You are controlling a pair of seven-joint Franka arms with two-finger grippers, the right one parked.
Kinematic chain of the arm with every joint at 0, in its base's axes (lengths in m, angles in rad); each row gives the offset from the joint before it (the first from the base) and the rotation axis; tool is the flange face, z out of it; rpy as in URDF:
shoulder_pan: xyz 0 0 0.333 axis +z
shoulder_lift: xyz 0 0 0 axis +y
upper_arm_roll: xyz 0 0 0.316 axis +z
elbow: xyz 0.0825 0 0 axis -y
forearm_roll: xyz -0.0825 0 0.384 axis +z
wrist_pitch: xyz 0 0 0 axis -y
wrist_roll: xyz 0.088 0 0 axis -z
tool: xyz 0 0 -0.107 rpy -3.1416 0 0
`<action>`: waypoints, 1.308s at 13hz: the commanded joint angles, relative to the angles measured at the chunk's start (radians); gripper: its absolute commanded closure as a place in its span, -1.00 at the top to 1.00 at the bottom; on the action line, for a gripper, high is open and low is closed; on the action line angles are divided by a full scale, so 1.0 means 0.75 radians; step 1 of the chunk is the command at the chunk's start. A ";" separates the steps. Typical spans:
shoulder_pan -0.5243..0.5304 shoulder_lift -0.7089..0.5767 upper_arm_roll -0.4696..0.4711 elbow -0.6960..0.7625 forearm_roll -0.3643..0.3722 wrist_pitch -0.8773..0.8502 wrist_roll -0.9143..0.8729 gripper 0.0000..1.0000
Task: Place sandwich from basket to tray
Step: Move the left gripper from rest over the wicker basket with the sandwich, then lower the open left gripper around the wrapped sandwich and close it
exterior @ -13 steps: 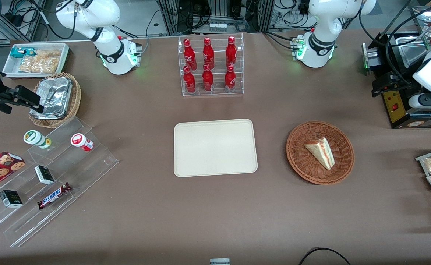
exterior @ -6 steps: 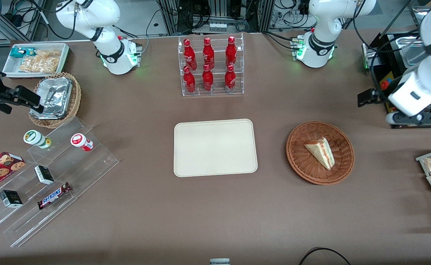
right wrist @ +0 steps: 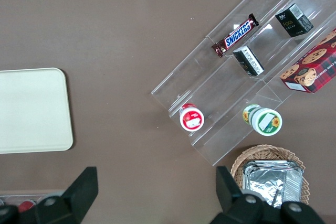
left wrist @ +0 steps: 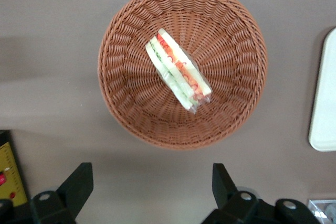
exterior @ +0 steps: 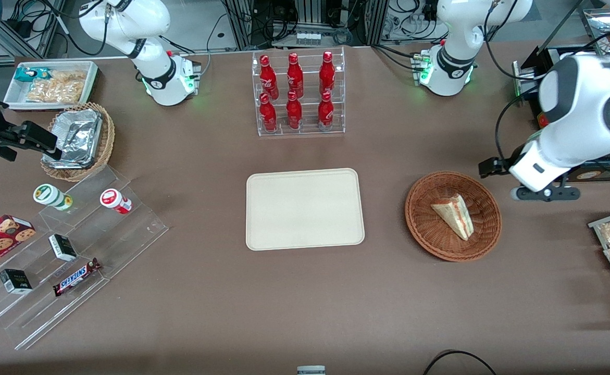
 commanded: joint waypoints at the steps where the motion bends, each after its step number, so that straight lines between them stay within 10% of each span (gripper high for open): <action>1: -0.046 -0.038 0.004 -0.164 0.020 0.189 -0.078 1.00; 13: -0.055 0.076 -0.033 -0.288 0.022 0.504 -1.156 1.00; 17: -0.055 0.179 -0.041 -0.281 0.022 0.594 -1.163 1.00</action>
